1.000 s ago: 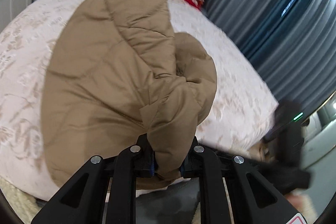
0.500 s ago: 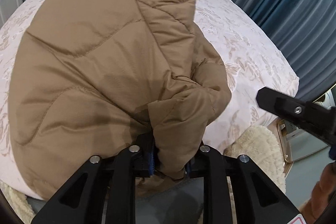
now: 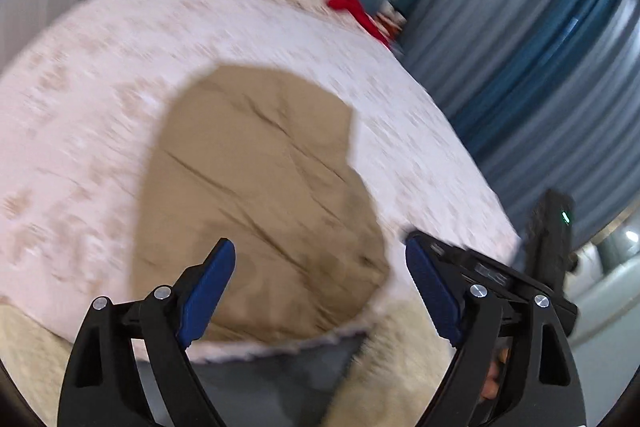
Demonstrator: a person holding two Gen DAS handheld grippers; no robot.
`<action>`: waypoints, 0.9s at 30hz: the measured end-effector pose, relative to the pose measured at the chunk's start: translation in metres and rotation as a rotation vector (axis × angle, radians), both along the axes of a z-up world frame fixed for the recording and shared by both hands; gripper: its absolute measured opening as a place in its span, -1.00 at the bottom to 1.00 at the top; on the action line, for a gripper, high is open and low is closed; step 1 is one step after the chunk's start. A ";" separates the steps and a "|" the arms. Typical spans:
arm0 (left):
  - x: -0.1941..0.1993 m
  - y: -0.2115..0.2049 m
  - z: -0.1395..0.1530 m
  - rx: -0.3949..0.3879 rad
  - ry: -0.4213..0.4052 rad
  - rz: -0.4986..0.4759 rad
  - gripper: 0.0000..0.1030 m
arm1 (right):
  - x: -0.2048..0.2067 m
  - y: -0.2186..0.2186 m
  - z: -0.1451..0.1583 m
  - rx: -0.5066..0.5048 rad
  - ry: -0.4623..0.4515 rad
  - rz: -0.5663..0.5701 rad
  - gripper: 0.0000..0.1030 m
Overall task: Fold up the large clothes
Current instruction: 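Grasp the folded jacket end with both grippers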
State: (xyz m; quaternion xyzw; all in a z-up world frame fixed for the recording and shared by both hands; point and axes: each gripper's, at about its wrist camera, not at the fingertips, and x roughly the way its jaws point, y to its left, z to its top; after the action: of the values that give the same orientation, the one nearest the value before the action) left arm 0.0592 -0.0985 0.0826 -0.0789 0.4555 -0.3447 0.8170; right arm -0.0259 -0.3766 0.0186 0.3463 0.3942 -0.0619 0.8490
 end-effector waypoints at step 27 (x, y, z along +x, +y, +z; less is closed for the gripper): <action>0.094 -0.022 -0.050 0.345 -0.063 0.238 0.61 | 0.107 0.003 -0.038 -0.053 0.144 -0.179 -0.80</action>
State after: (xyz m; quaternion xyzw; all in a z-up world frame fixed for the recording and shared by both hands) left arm 0.1532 -0.1210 0.0331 0.0197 0.4694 -0.1648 0.8672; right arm 0.0816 -0.3738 -0.0198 0.3521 0.4200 -0.1726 0.8184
